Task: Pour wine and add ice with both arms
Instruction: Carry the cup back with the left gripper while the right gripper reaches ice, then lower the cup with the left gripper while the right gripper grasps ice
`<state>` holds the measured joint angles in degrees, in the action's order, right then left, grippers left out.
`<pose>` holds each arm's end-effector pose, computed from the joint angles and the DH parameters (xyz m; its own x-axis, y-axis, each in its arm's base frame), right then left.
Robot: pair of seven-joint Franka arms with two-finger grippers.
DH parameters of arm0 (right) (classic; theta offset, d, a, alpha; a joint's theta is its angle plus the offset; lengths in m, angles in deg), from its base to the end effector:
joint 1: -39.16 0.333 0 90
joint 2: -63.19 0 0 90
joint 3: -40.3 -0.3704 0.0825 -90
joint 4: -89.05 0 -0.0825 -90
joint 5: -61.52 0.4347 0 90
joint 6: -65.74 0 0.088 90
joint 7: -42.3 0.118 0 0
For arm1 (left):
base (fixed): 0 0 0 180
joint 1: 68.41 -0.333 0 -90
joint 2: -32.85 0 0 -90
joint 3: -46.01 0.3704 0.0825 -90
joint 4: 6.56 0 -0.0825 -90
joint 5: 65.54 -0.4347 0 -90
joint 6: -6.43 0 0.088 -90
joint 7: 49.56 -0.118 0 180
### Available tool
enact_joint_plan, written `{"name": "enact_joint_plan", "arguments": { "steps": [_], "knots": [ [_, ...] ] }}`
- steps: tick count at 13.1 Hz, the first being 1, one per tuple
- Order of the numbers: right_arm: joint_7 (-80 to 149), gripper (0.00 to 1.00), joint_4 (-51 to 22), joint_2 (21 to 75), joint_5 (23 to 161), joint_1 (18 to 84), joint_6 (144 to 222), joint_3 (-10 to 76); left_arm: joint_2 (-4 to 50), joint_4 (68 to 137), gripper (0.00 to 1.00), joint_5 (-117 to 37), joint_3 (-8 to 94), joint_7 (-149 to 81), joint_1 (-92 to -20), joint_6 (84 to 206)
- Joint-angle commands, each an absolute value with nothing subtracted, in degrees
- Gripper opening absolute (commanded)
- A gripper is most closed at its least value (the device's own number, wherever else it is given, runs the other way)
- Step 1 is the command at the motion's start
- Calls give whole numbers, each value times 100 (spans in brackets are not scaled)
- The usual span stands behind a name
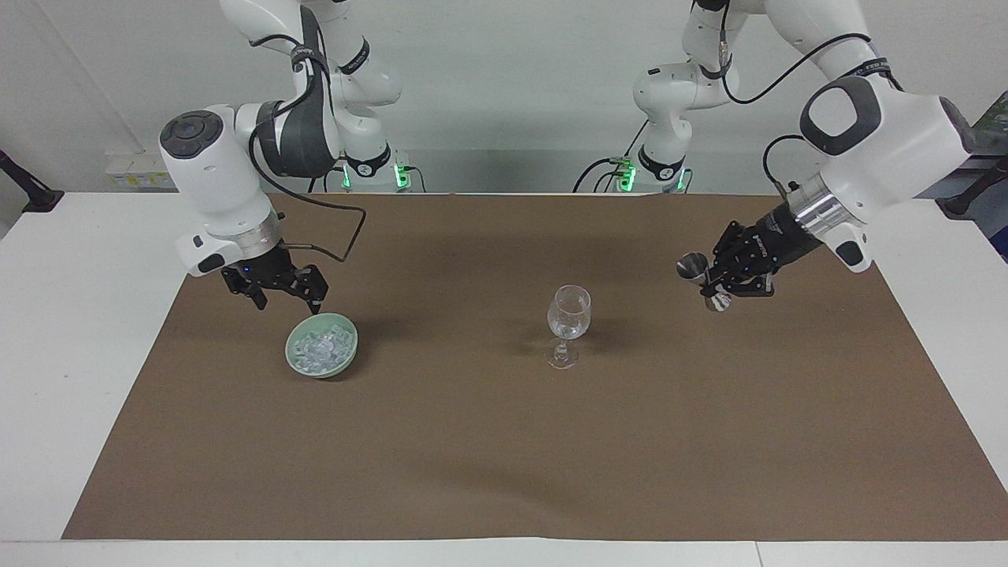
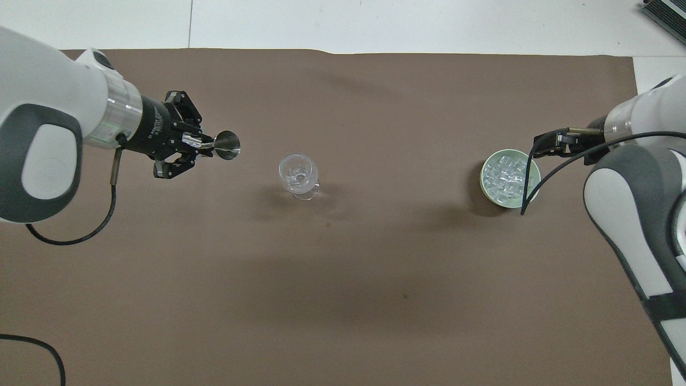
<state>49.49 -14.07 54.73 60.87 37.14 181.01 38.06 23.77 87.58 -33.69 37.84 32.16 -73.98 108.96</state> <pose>0.6661 0.0006 0.4920 0.9910 -0.1173 0.0646 -0.1174 -0.9931 -0.0033 0.6689 -0.0748 0.5638 0.0612 0.8434 -0.5337 0.9981 -0.0519 0.0324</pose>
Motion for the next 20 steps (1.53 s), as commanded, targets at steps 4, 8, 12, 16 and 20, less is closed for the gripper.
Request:
{"name": "enact_joint_plan", "arguments": {
  "steps": [4, 8, 12, 16, 20],
  "knots": [
    [4292, 100, -1659, 5299, 6222, 3626, 18569, 3784, 2476, 9608, 0, -1829, 4889, 2507, -7447, 10557],
    [3923, 100, -1721, 5151, 6222, 3582, 18798, 3784, 2126, 9706, 0, -1265, 5189, 2409, -7465, 10601],
    [3896, 100, -1730, 4913, 6205, 3626, 18931, 3784, 1800, 9768, 0, -913, 5409, 2427, -7474, 10758],
    [3878, 100, -1756, 4746, 6178, 3696, 18940, 3784, 1642, 9987, 0, -465, 5436, 2401, -7666, 10953],
    [3878, 100, -1809, 4632, 6125, 3705, 18966, 3784, 1474, 10470, 0, 361, 5445, 1189, -7825, 10829]
  ]
}}
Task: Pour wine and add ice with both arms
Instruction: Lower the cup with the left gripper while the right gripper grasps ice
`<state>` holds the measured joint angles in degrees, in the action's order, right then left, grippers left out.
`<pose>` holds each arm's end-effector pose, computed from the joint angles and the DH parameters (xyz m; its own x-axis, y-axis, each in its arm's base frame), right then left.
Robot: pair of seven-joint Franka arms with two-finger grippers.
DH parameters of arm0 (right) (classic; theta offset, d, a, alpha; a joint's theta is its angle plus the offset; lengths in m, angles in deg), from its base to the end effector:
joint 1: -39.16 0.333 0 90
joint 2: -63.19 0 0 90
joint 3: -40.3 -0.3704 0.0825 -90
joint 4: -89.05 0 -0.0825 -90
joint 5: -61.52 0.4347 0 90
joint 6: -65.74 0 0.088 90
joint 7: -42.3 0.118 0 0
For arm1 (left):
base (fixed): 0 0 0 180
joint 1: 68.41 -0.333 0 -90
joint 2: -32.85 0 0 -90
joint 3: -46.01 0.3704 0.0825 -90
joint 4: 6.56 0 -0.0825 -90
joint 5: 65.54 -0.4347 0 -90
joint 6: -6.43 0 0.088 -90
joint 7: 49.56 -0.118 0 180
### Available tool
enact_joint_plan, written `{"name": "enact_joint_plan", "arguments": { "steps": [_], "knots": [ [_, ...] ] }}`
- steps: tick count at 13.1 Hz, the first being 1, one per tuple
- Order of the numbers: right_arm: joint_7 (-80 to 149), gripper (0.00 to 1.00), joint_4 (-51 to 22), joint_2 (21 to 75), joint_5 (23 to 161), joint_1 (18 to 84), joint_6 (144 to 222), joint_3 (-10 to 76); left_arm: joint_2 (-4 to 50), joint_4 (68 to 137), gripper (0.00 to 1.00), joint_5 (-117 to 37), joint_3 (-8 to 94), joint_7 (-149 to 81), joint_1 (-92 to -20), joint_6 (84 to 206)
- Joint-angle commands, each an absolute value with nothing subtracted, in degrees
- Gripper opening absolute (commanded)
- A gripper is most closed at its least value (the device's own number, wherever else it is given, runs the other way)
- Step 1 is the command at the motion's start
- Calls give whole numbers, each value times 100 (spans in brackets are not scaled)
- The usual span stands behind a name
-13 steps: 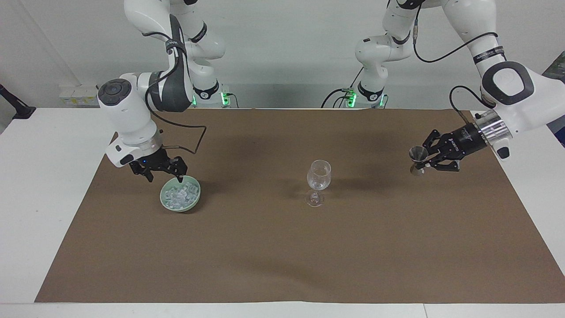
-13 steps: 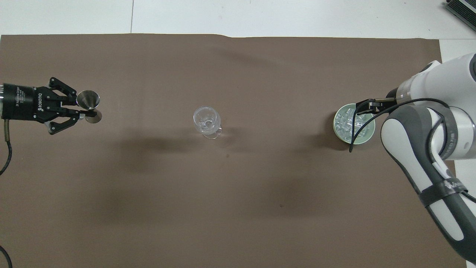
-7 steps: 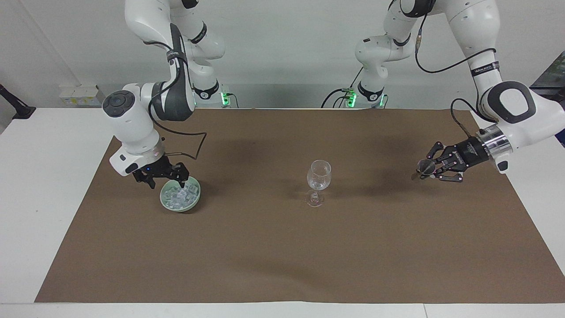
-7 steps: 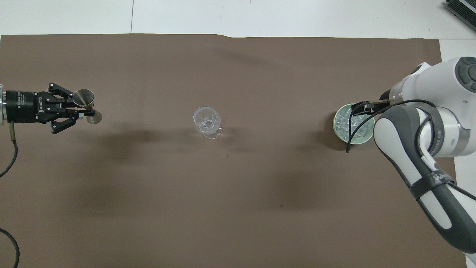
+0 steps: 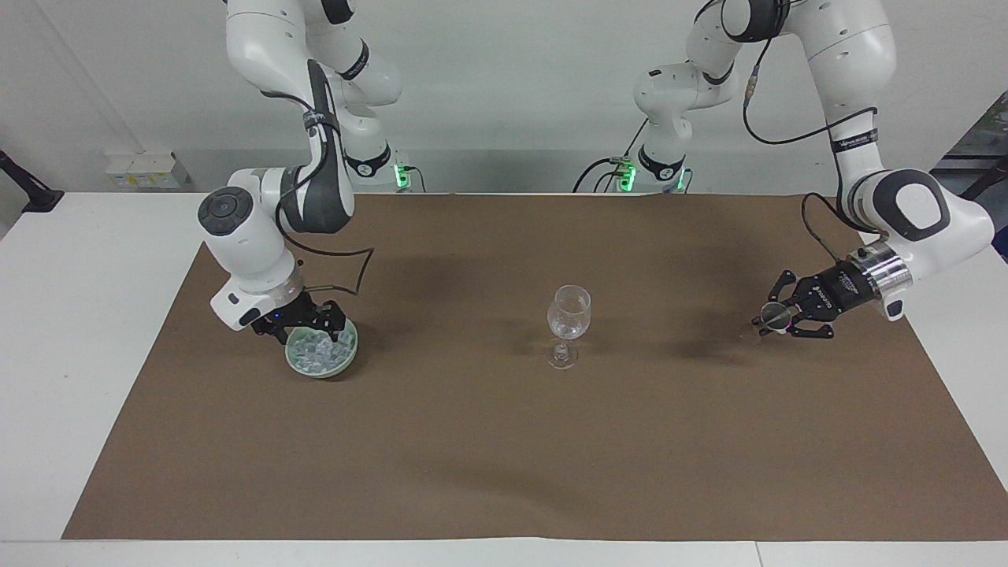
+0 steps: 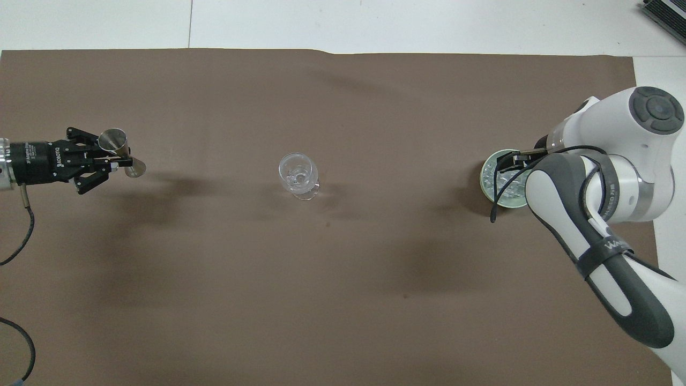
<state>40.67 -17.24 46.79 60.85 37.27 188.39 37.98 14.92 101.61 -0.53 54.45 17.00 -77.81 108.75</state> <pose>0.6820 0.0028 0.3818 0.9992 0.0406 -0.0004 0.0406 -0.9992 -0.0016 0.6545 0.1120 0.3702 -0.2959 0.4348 -0.8505 0.9356 0.3116 -0.1663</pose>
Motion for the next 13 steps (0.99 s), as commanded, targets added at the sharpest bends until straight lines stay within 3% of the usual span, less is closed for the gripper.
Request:
{"name": "enact_joint_plan", "arguments": {
  "steps": [1, 2, 3, 8, 13],
  "knots": [
    [3887, 100, -1853, 4623, 6117, 3705, 18975, 3784, 1448, 10523, 0, 415, 5445, 1144, -7825, 10830],
    [3878, 100, -1888, 4605, 6108, 3714, 19054, 3784, 1448, 10593, 0, 450, 5445, 1065, -7825, 10803],
    [3870, 93, -2010, 4614, 6108, 3714, 19202, 3784, 1448, 10672, 0, 450, 5445, 829, -7825, 10777],
    [3791, 92, -2195, 4605, 6047, 3740, 19414, 3784, 1465, 11068, 0, 450, 5480, -5, -7808, 10882],
    [3826, 92, -2187, 4596, 6046, 3836, 19424, 3784, 1325, 11025, 0, 652, 5480, -69, -7825, 11146]
  ]
}}
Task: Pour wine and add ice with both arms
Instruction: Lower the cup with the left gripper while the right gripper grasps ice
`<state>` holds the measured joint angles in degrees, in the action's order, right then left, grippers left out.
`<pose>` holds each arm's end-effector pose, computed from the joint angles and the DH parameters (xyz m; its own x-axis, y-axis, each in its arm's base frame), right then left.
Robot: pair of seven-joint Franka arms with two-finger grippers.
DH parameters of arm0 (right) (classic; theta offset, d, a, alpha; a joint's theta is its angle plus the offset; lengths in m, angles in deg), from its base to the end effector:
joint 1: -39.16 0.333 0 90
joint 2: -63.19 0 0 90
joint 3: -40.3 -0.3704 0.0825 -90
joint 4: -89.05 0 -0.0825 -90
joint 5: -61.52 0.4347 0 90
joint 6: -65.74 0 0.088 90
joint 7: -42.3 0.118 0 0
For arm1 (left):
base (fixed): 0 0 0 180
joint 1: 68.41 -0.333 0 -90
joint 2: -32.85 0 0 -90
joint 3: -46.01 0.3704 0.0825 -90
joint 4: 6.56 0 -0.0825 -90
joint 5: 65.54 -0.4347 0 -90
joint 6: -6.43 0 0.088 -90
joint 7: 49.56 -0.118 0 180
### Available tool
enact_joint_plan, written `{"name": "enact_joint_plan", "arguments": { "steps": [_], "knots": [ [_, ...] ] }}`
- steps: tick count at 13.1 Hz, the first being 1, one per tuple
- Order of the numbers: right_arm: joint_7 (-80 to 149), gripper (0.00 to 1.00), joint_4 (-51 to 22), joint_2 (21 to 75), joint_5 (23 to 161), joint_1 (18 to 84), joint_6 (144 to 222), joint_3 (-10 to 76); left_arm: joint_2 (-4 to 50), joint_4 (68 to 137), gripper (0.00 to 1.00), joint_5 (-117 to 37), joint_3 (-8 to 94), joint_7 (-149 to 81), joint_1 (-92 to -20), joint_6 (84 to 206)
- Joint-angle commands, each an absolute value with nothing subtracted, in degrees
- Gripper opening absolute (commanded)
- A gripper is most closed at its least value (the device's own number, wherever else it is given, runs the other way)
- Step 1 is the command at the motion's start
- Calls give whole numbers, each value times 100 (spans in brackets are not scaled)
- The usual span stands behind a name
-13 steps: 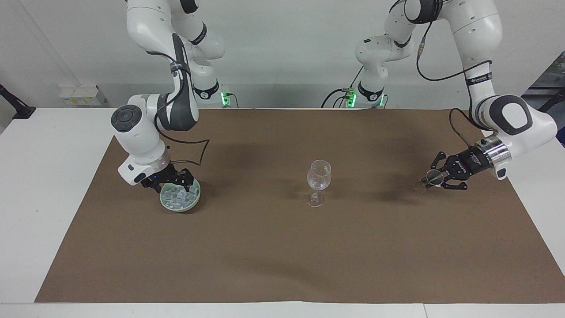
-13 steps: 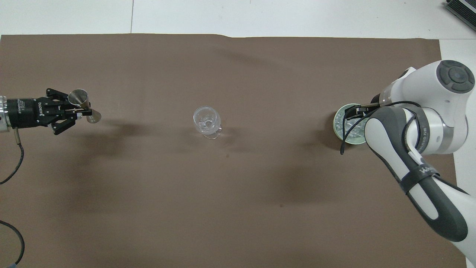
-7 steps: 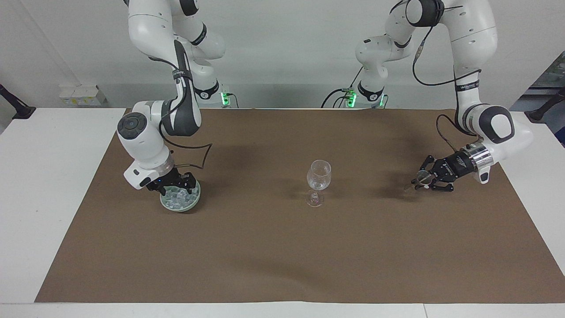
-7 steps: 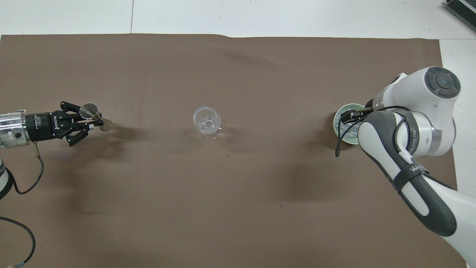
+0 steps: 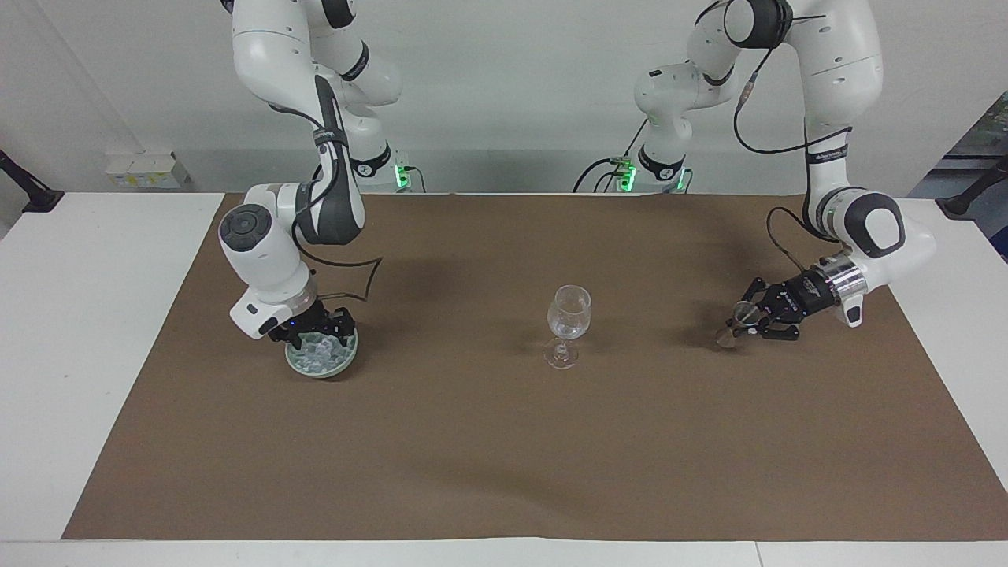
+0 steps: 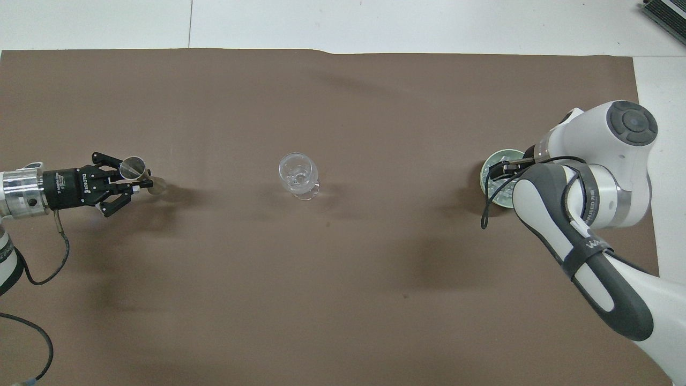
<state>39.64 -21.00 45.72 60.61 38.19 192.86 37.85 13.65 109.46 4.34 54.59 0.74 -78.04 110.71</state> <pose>0.6719 0.0152 0.3438 0.9968 0.0799 -0.0066 0.0799 -0.9968 -0.0005 0.6190 0.1083 0.2995 -0.1726 0.4243 -0.8889 0.9618 0.2671 -0.0593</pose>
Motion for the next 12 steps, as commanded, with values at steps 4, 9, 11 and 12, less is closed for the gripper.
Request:
{"name": "enact_joint_plan", "arguments": {
  "steps": [4, 9, 11, 12],
  "knots": [
    [3817, 89, -2126, 4552, 5968, 3881, 19432, 3784, 1202, 11007, 0, 995, 5480, -104, -7825, 11295],
    [3826, 88, -2126, 4552, 5967, 3855, 19432, 3784, 1175, 11060, 0, 1004, 5480, -192, -7817, 11348],
    [3826, 88, -2126, 4552, 5967, 3854, 19424, 3784, 1175, 11086, 0, 1004, 5480, -201, -7782, 11401],
    [3817, 88, -2134, 4552, 5967, 3828, 19415, 3784, 1175, 11104, 0, 1004, 5489, -201, -7773, 11427]
  ]
}}
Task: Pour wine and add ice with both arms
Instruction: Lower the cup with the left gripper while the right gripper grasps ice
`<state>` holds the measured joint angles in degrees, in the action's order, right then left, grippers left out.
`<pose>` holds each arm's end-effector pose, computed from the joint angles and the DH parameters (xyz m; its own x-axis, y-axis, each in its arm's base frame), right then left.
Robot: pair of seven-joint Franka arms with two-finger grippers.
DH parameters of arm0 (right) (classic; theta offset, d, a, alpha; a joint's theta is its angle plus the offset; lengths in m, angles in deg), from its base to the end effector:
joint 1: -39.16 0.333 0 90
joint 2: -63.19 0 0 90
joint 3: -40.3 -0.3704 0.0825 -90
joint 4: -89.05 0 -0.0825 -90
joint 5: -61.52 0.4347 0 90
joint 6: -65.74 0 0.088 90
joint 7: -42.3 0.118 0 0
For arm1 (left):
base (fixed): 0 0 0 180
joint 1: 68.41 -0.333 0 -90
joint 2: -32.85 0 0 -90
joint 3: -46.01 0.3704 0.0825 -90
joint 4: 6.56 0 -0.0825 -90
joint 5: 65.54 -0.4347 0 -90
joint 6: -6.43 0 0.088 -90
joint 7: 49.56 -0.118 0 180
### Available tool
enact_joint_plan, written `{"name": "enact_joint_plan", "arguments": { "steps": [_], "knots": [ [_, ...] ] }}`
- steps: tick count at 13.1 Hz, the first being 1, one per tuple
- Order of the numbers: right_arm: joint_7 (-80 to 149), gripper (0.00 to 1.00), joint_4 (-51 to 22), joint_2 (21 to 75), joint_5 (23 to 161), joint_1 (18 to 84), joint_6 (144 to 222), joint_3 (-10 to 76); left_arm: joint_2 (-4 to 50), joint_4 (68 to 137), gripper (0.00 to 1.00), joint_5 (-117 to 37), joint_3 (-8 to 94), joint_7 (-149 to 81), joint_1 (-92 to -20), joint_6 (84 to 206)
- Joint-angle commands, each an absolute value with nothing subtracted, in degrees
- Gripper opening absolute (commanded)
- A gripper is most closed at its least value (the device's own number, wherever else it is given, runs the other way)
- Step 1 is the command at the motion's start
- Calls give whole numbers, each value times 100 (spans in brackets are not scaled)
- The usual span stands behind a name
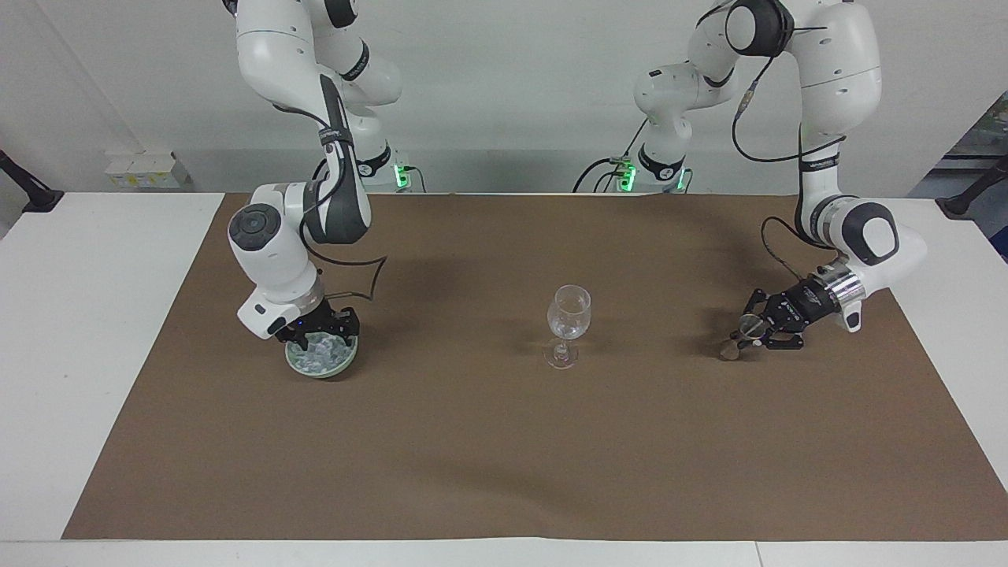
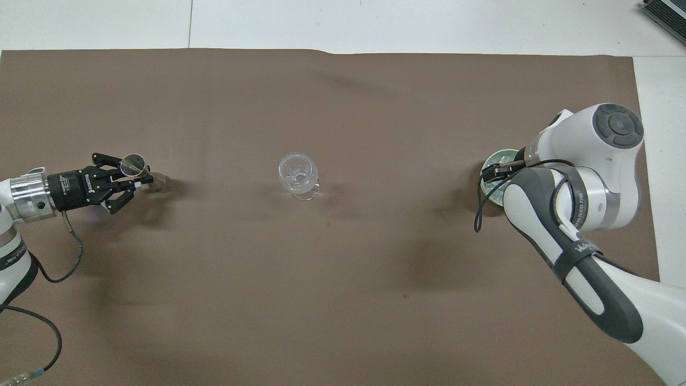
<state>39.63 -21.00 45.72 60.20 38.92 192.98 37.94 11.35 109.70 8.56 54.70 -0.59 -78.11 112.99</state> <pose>0.6720 0.0225 0.3440 0.9954 0.0956 -0.0049 0.0956 -0.9954 0.0057 0.6224 0.1141 0.2753 -0.2026 0.3938 -0.8966 0.9403 0.3340 -0.0658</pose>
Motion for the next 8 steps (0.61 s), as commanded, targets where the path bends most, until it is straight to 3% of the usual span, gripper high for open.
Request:
{"name": "enact_joint_plan", "arguments": {
  "steps": [1, 8],
  "knots": [
    [3817, 88, -2134, 4552, 5967, 3819, 19406, 3784, 1175, 11121, 0, 1004, 5480, -201, -7764, 11488],
    [3826, 84, -2134, 4561, 5967, 3819, 19371, 3784, 1131, 11148, 1, 1031, 5480, -236, -7738, 11524]
  ]
}}
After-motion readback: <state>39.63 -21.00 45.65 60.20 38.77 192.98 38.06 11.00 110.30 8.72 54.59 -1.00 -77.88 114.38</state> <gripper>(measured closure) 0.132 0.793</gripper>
